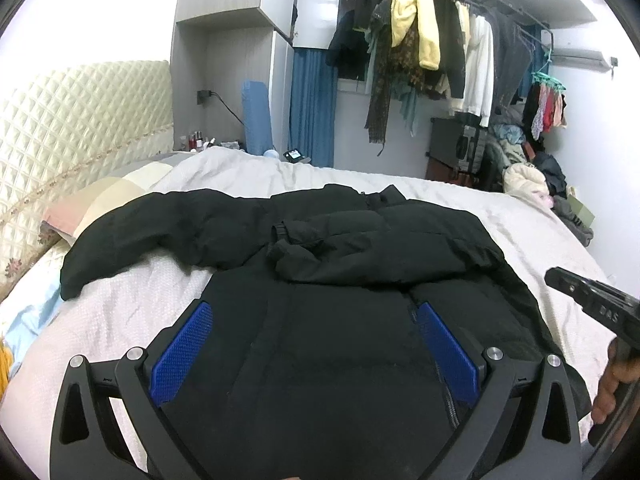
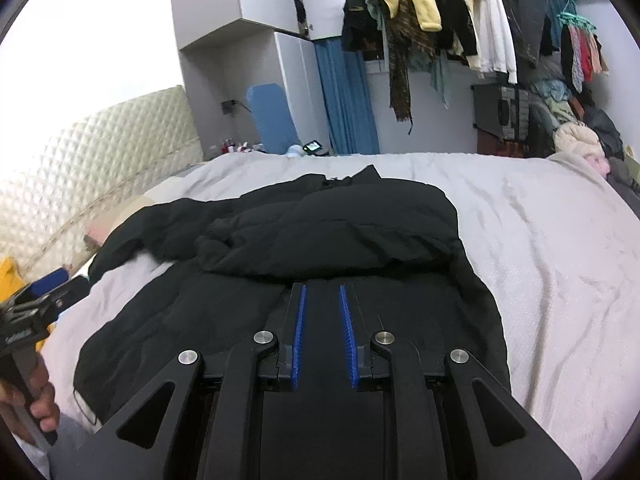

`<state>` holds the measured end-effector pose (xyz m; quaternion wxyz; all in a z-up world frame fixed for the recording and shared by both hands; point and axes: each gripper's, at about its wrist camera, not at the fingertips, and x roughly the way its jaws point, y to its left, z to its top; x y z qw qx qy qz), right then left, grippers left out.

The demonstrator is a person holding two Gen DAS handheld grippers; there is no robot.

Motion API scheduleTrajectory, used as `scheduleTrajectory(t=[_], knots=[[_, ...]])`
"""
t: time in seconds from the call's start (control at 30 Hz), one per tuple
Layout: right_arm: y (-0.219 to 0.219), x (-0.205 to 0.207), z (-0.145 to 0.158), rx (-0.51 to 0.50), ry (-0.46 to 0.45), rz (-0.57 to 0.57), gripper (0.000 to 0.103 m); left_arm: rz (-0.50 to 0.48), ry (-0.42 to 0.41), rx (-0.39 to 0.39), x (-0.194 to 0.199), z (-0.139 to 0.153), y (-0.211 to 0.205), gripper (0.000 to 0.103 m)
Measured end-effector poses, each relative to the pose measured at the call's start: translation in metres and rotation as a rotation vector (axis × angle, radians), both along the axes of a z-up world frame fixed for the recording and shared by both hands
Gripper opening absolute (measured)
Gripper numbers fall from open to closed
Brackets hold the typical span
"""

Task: Fold large clothes

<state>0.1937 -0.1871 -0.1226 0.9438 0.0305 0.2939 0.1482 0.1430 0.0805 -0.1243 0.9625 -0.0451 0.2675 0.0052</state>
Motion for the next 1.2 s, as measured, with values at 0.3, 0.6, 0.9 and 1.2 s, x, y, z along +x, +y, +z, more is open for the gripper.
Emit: scheduleTrajectory(t=[0.3,0.6,0.9,1.2], knots=[[0.008,-0.046,0.005,0.005,-0.047,-0.004,0.016,-0.022,-0.003,0.056,-0.011,-0.002,-0.002,0.103],[0.015,-0.072,0.007,-0.058,-0.107,-0.017,0.034,-0.022,0.004,-0.004,-0.016,-0.006,0.018,0.103],[0.008,-0.07,0.002,-0.037,-0.127,-0.025,0.081,0.048,0.043,-0.052,-0.003,-0.009,0.07,0.103],[0.008,-0.057,-0.009,-0.054,-0.087,-0.046,0.103,0.203,0.104,-0.239,0.039,-0.012,0.187,0.103]])
